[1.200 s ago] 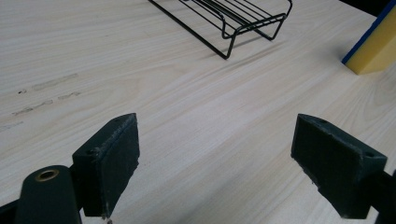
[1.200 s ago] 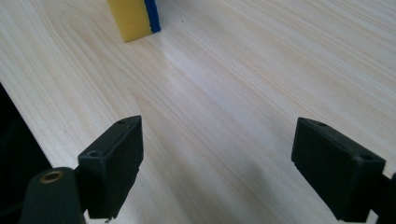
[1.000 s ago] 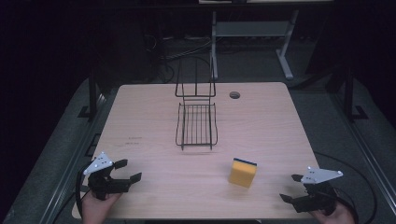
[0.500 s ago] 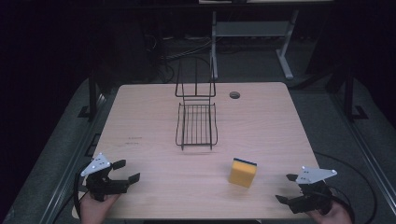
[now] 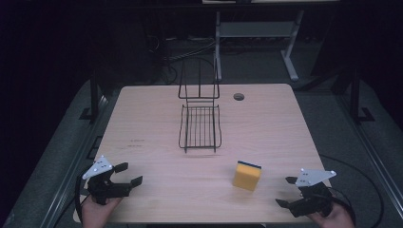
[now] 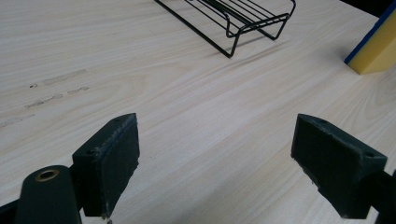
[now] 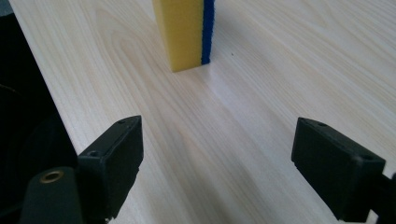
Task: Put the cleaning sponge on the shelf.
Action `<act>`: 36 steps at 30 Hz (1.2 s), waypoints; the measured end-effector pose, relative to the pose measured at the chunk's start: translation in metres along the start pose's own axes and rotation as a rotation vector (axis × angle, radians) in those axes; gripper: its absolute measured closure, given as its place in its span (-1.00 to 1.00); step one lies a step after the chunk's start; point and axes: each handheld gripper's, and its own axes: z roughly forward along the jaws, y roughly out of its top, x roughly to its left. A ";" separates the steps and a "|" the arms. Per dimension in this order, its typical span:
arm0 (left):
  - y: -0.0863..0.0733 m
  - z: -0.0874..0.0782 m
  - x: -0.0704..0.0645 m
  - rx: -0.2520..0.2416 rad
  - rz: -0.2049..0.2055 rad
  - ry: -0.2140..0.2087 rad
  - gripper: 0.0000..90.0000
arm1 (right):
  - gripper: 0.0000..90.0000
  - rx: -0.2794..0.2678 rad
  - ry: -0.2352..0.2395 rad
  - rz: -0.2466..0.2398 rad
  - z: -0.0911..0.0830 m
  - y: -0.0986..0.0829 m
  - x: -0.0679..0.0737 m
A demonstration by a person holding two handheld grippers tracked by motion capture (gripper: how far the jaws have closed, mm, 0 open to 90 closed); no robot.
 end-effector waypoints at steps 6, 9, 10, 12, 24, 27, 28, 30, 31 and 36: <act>0.000 0.000 0.000 0.001 -0.001 -0.001 -0.67 | -0.64 0.007 0.014 -0.016 0.003 0.004 0.002; 0.000 0.000 0.000 0.000 -0.001 0.000 -0.67 | -0.64 0.005 0.020 -0.023 0.004 0.006 0.003; 0.000 0.000 0.000 0.000 -0.001 0.000 -0.67 | -0.64 0.005 0.023 -0.023 0.004 0.007 0.004; 0.000 0.000 0.000 0.000 -0.001 0.000 -0.67 | -0.64 0.004 0.026 -0.029 0.005 0.008 0.005; 0.000 -0.001 0.000 -0.002 -0.002 0.001 -0.67 | -0.64 0.002 0.055 -0.056 0.007 0.016 0.009; 0.000 -0.001 0.000 -0.003 -0.001 0.002 -0.67 | -0.64 0.002 0.064 -0.065 0.009 0.018 0.010; 0.000 -0.001 0.000 -0.004 -0.001 0.002 -0.67 | -0.64 0.005 0.065 -0.066 0.009 0.019 0.011; 0.000 -0.001 0.000 -0.003 -0.001 0.002 -0.67 | -0.64 0.005 0.069 -0.070 0.010 0.020 0.011; 0.000 -0.001 0.000 -0.004 -0.001 0.002 -0.67 | -0.64 0.006 0.072 -0.070 0.010 0.021 0.011; 0.000 -0.002 0.001 -0.002 -0.004 0.002 -0.67 | -0.64 0.006 0.083 -0.082 0.012 0.024 0.013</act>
